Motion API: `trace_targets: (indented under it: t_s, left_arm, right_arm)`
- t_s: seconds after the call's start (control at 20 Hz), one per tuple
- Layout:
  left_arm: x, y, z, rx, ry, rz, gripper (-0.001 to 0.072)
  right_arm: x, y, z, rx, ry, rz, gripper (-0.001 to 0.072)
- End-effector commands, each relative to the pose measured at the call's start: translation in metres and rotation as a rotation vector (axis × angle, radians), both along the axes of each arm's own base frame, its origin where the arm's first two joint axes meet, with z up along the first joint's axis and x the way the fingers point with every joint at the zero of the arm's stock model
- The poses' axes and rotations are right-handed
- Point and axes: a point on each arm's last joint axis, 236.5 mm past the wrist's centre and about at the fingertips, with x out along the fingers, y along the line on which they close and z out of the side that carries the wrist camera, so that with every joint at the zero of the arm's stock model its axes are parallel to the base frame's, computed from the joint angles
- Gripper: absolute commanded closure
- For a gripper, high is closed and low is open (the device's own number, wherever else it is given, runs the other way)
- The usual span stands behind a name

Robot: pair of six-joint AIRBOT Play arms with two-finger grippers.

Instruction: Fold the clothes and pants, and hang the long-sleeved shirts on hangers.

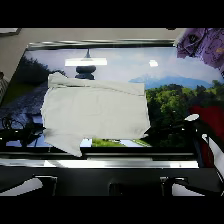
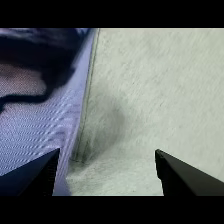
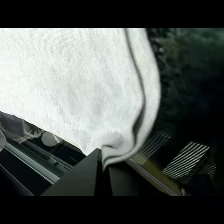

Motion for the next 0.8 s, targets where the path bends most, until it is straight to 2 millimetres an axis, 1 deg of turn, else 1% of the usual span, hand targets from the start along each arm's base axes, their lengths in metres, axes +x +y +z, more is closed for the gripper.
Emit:
trace_targets:
  t_s: [0.0, 0.15, 0.25, 0.3, 0.4, 0.45, 0.5, 0.6, 0.65, 0.7, 0.75]
  left_arm:
    - [-0.003, -0.008, -0.007, -0.023, 0.024, -0.028, 0.0042]
    - [-0.005, -0.022, -0.02, -0.058, 0.066, -0.06, 0.0042]
    - [-0.003, -0.025, -0.025, -0.068, 0.075, -0.059, 0.0047]
    - [0.0, -0.026, -0.023, -0.078, 0.064, -0.047, 0.0101]
    - [0.002, -0.032, -0.018, -0.102, 0.047, -0.057, 0.0472]
    - [0.002, -0.035, -0.016, -0.118, 0.046, -0.063, 0.062]
    - [0.003, -0.039, -0.012, -0.139, 0.04, -0.065, 0.0689]
    - [0.008, -0.044, -0.005, -0.166, 0.022, -0.058, 0.0691]
    - [0.012, -0.045, 0.001, -0.163, 0.007, -0.067, 0.0692]
    - [0.019, -0.047, 0.008, -0.142, -0.016, -0.088, 0.0692]
    - [0.029, -0.049, 0.018, -0.118, -0.043, -0.11, 0.0693]
  right_arm:
    - [0.001, 0.0, 0.0, -0.003, -0.001, -0.003, 0.068]
    - [0.001, 0.0, -0.001, -0.004, -0.002, -0.004, 0.068]
    - [0.0, 0.0, 0.0, -0.002, -0.001, -0.002, 0.068]
    - [0.0, 0.0, 0.0, -0.002, 0.0, -0.002, 0.068]
    - [0.0, 0.0, 0.0, -0.002, -0.001, -0.002, 0.068]
    - [0.001, 0.0, 0.0, -0.001, -0.002, -0.002, 0.0681]
    - [0.001, 0.002, 0.002, 0.007, -0.002, -0.005, 0.0681]
    - [0.006, 0.007, 0.011, 0.022, -0.035, -0.001, 0.0682]
    - [0.008, 0.012, 0.017, 0.012, -0.064, 0.031, 0.0683]
    - [0.013, 0.02, 0.024, -0.009, -0.109, 0.077, 0.0683]
    - [0.024, 0.026, 0.033, -0.049, -0.159, 0.113, 0.0683]
